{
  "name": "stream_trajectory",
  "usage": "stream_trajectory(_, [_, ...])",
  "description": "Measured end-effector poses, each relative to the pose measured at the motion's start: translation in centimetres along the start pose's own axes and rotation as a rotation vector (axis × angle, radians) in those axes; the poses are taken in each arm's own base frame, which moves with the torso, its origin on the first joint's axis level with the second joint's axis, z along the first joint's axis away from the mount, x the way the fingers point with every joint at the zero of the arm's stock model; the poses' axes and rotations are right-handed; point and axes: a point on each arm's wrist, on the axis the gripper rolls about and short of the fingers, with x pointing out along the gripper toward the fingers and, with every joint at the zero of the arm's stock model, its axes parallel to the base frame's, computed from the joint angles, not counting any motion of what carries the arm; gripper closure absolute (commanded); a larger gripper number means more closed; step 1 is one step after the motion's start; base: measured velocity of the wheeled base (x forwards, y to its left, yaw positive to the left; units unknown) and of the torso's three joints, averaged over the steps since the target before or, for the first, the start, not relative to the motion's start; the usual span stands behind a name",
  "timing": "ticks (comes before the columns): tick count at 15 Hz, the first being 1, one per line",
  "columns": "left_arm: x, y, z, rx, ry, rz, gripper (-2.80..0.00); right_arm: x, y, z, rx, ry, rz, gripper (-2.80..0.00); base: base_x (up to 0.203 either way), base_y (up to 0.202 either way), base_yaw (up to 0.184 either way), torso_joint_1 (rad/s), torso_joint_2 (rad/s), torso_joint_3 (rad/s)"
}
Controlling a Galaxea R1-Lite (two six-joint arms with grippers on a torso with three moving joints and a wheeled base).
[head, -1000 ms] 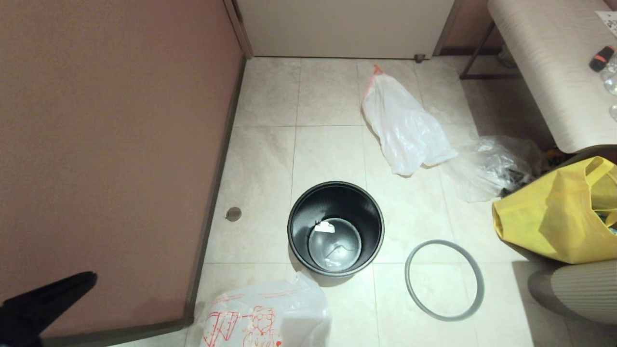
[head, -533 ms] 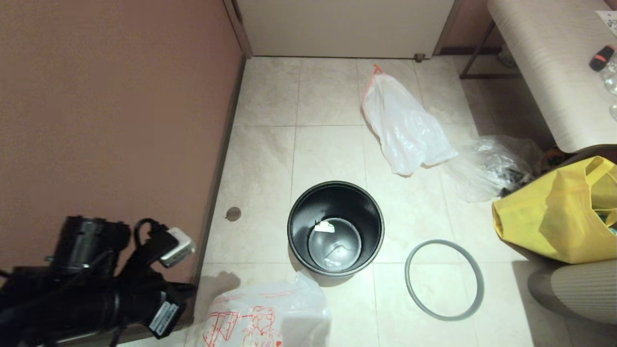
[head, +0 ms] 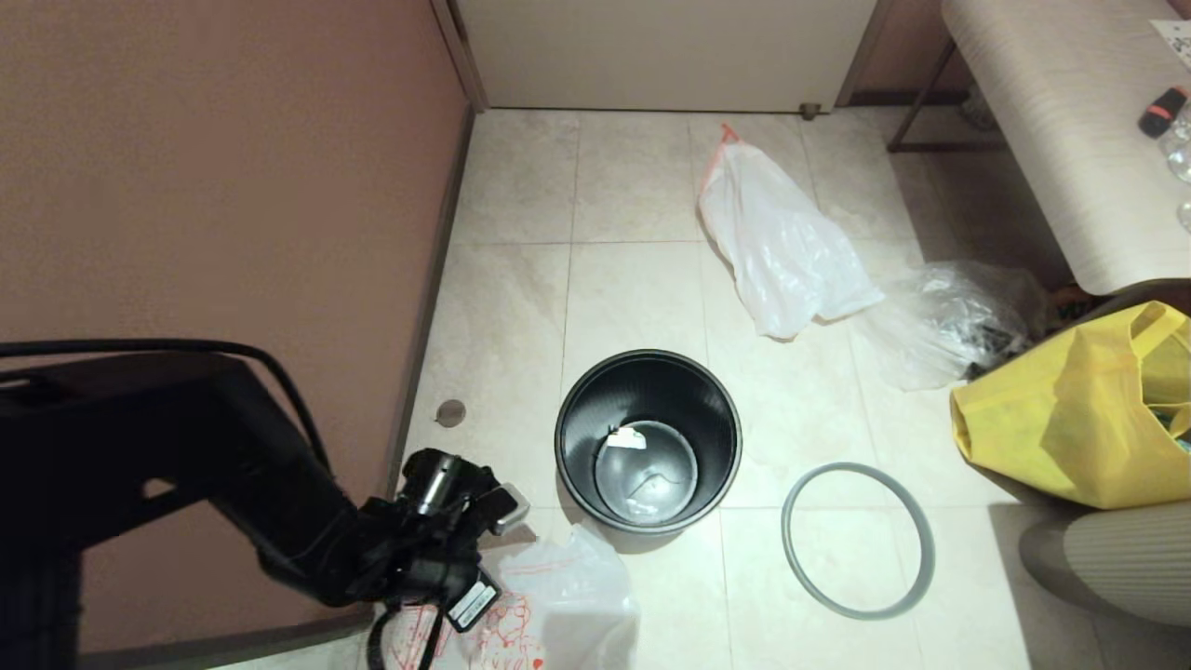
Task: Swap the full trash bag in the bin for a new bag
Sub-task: Pick up a new trash bag
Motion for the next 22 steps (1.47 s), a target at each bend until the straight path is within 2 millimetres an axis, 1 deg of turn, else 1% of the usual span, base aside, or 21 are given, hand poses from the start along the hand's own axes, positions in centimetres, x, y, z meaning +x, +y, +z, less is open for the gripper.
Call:
stream_trajectory(2, [3.2, -0.5, 1.2, 0.021, 0.016, 0.018, 0.00, 0.0, 0.0, 0.0, 0.000, 0.000, 0.000, 0.00, 0.000, 0.000, 0.000, 0.000, 0.00, 0.000])
stream_trajectory(3, [4.6, -0.6, 1.6, 0.029, 0.022, 0.025, -2.80, 0.0, 0.0, 0.0, 0.000, 0.000, 0.001, 0.00, 0.000, 0.000, 0.000, 0.000, 0.00, 0.000])
stream_trajectory(5, [6.8, -0.9, 2.4, 0.032, 0.018, 0.027, -2.80, 0.0, 0.0, 0.0, 0.000, 0.000, 0.000, 0.00, 0.000, 0.000, 0.000, 0.000, 0.00, 0.000])
stream_trajectory(7, [8.1, -1.0, 3.0, 0.036, 0.012, 0.024, -2.80, 0.0, 0.0, 0.0, 0.000, 0.000, 0.001, 0.00, 0.000, 0.000, 0.000, 0.000, 0.00, 0.000])
stream_trajectory(10, [9.0, -1.0, 3.6, 0.043, 0.008, 0.023, -2.80, 0.0, 0.0, 0.0, 0.000, 0.000, 0.000, 0.00, 0.000, 0.000, 0.000, 0.000, 0.00, 0.000])
stream_trajectory(17, [10.5, 0.3, 6.2, 0.038, 0.014, 0.001, -2.80, 0.0, 0.0, 0.0, 0.000, 0.000, 0.000, 0.00, 0.000, 0.000, 0.000, 0.000, 0.00, 0.000])
stream_trajectory(19, [11.2, 0.5, 7.1, 0.039, 0.022, -0.012, -2.80, 0.0, 0.0, 0.0, 0.000, 0.000, 0.000, 0.00, 0.000, 0.000, 0.000, 0.000, 0.00, 0.000])
stream_trajectory(22, [12.8, 0.7, 7.7, 0.044, 0.056, -0.034, -2.80, 0.0, 0.0, 0.0, 0.000, 0.000, 0.001, 0.00, 0.000, 0.000, 0.000, 0.000, 0.00, 0.000])
